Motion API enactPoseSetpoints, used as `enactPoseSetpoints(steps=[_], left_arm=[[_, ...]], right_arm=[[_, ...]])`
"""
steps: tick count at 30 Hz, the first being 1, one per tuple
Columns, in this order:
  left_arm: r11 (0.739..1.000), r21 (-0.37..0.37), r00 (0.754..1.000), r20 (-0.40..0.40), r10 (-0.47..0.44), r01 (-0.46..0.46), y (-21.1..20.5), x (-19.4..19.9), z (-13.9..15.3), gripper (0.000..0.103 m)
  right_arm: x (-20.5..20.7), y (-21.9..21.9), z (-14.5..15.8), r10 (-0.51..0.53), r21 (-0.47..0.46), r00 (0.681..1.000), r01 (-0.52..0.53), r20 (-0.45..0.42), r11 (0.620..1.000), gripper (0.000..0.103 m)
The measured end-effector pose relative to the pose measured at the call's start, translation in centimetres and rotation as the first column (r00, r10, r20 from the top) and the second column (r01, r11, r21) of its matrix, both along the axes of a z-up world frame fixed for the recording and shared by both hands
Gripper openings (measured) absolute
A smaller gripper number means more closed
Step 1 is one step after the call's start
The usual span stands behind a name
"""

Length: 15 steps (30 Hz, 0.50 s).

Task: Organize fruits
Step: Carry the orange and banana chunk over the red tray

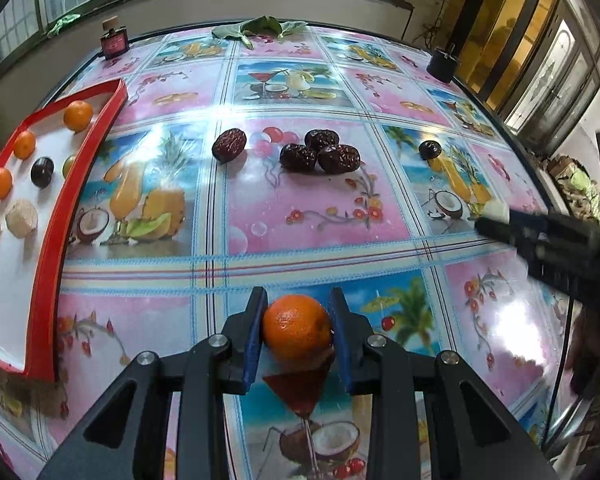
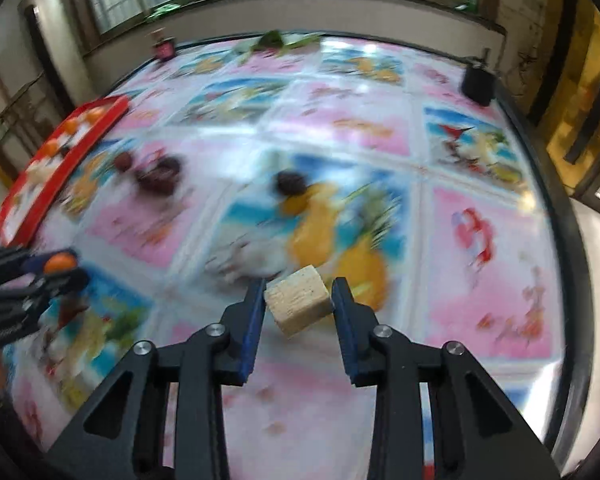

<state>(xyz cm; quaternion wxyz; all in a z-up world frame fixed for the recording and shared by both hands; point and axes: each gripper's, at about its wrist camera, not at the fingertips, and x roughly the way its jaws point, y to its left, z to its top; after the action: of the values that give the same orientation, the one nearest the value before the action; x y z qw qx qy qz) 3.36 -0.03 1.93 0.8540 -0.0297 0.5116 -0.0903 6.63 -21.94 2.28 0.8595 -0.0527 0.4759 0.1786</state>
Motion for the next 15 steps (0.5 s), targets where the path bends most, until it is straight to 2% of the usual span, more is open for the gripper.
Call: enactPoseSetpoints(steps=[7, 15], left_arm=[[1.0, -0.012, 1.0, 0.015, 0.013, -0.013, 1.5, -1.2, 0.7, 0.03], [0.995, -0.026, 0.994, 0.053, 0.099, -0.097, 7.0, -1.9, 2.6, 0.03]], right_arm=[[-3.3, 4.8, 0.4, 0.097, 0.043, 0.995, -0.096, -0.021, 0.994, 0.035], [-3.8, 12.1, 1.7, 0.213, 0.044, 0.977, -0.213, -0.01, 0.976, 0.036]])
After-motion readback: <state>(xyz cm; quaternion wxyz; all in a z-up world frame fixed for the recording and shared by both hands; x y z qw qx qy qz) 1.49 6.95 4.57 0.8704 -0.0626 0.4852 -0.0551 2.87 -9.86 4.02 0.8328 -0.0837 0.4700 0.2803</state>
